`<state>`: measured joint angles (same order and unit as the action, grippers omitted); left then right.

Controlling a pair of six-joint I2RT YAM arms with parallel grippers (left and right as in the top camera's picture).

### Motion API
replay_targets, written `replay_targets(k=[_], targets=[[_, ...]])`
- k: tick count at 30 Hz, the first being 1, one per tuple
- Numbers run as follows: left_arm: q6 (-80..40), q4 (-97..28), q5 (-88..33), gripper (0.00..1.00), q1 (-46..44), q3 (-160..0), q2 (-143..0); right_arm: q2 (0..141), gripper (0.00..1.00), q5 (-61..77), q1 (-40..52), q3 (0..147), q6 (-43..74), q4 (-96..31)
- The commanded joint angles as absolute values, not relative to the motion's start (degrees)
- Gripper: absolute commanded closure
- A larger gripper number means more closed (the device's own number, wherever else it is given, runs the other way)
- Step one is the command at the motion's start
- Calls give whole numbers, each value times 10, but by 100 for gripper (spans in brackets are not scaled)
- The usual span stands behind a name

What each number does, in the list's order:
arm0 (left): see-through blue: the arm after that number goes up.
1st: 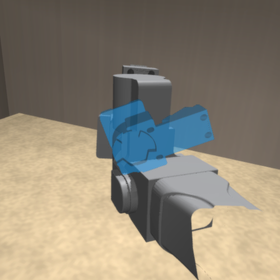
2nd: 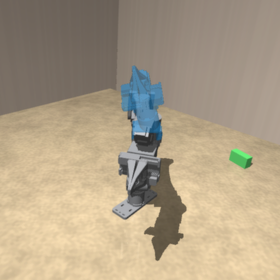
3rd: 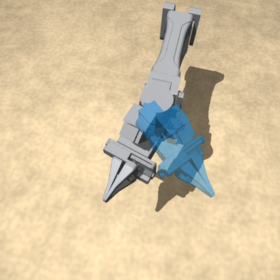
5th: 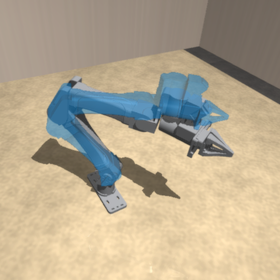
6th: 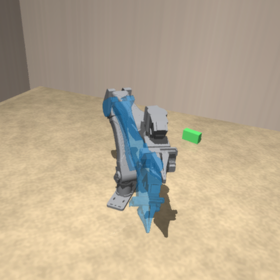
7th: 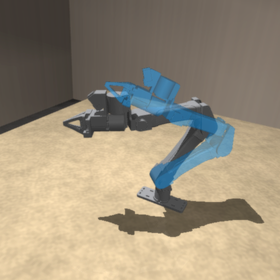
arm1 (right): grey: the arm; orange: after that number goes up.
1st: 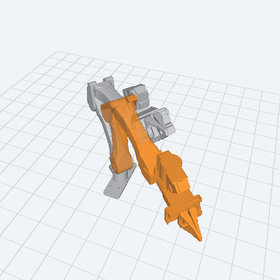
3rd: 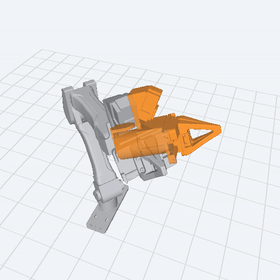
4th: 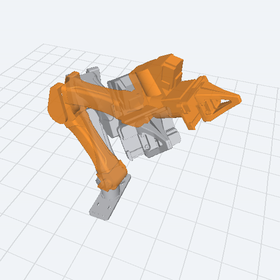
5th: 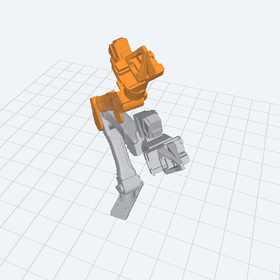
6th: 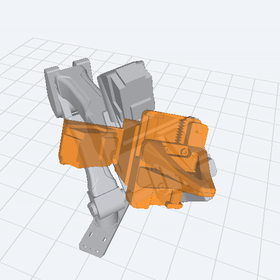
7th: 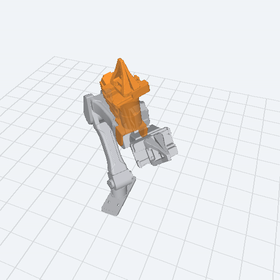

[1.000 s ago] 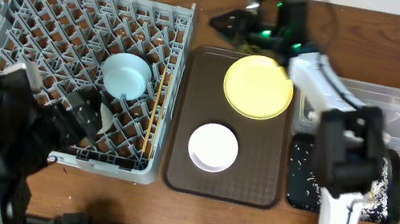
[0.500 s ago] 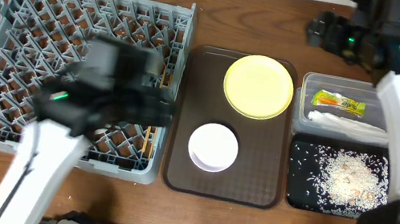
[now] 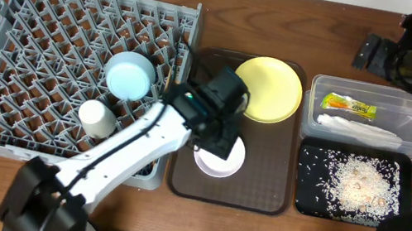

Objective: Sort waste into correct bins and load items into the dishwasher
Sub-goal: 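Reach the left gripper to the white bowl on the brown tray and grasp, then carry the white bowl with the left gripper into the rack and release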

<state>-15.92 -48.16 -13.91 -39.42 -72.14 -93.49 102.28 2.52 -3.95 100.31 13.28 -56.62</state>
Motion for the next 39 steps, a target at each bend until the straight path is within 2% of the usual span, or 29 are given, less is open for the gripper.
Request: replay_targets(k=[1,9,12,19,24,28,29,30,39], targets=[[-168,-470,-132,45,-421,-730,-952,1016,1,15,-39,1005,126,-568],[-214,-422,-98,46,-471,-725,-994,1016,1,15,-39,1005,126,-568],[-217,-403,-98,50,-490,-722,-1019,1016,1,15,-39,1005,126,-568],[-217,-383,-91,63,-506,-722,-1070,1016,1,15,-39,1005,126,-568],[-217,-389,-41,76,-505,-722,-1074,1016,1,15,-39,1005,126,-568],[-217,-396,-41,81,-506,-722,-1072,1016,1,15,-39,1005,126,-568],[-217,-396,-40,90,-505,-722,-1070,1016,1,15,-39,1005,126,-568],[-217,-396,-40,92,-505,-722,-1068,1016,1,15,-39,1005,126,-568],[-217,-410,-81,93,-480,-752,-944,1016,1,15,-39,1005,126,-568]])
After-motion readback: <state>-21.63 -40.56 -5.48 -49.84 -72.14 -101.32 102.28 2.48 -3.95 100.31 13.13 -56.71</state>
